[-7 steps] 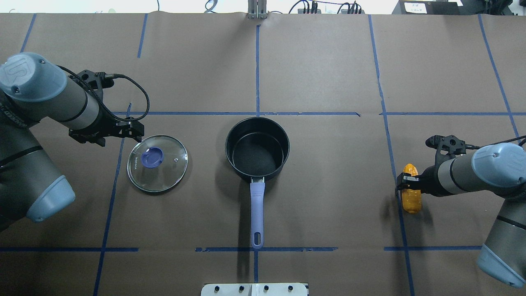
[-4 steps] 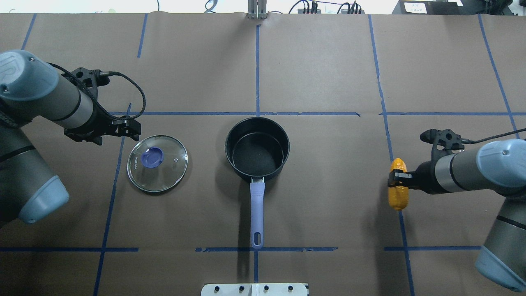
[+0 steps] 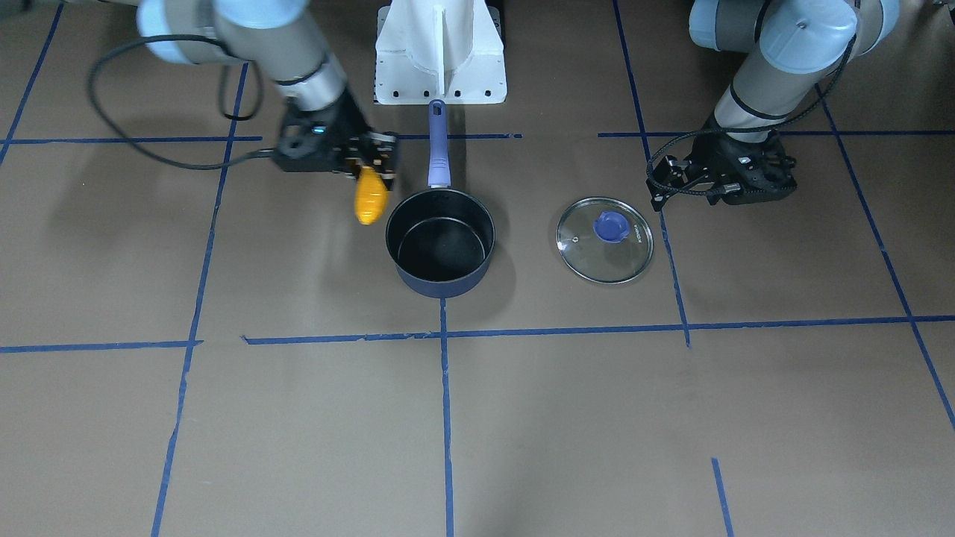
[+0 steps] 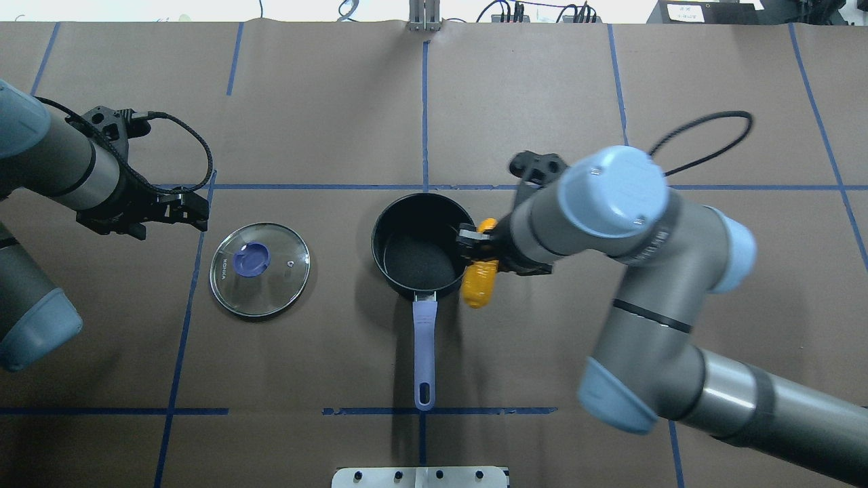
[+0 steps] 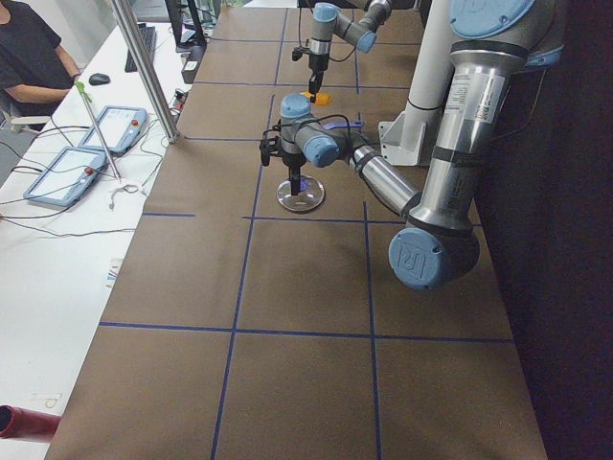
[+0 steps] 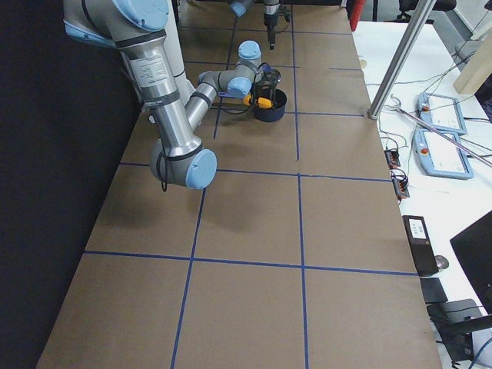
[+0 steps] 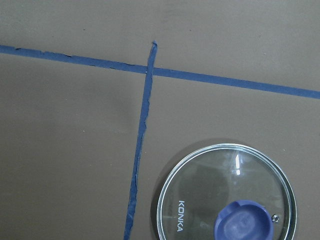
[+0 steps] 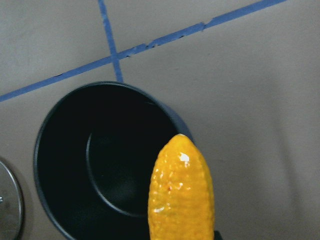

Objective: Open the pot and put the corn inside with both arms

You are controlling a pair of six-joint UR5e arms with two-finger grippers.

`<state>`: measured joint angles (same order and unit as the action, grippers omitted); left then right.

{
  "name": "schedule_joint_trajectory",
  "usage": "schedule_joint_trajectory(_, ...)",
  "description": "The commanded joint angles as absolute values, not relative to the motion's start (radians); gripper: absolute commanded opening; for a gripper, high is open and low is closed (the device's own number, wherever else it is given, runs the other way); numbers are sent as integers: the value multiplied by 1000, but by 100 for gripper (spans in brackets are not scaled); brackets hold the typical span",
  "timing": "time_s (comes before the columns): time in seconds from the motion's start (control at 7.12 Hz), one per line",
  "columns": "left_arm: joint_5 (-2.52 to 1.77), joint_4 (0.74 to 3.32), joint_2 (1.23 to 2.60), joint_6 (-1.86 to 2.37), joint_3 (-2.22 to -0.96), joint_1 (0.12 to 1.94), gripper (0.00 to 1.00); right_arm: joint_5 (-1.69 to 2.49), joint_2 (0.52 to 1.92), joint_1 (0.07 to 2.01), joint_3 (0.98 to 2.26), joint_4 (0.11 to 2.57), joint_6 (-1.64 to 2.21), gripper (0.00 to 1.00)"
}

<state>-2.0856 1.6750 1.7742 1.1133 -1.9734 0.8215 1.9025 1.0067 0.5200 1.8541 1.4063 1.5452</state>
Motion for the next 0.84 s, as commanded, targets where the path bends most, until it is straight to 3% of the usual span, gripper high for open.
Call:
schedule_joint_trajectory(0.0,-2085,1675,1773,1115,-1974,822,100,1901,875,509,1709,1392,1580,0)
schedule_joint_trajectory(0.14,-2085,1675,1773,1115,-1974,821,100,1891,826,509,1636,1369,1585,0)
schedule_joint_trajectory(0.56,-2083,1675,1773,1121,-1974,821,100,1888,815,511,1586,1362,1579,3)
schedule_joint_trajectory(0.7,-2083,1675,1773,1121,-1974,821,100,1888,816,511,1579,1364,1577,89)
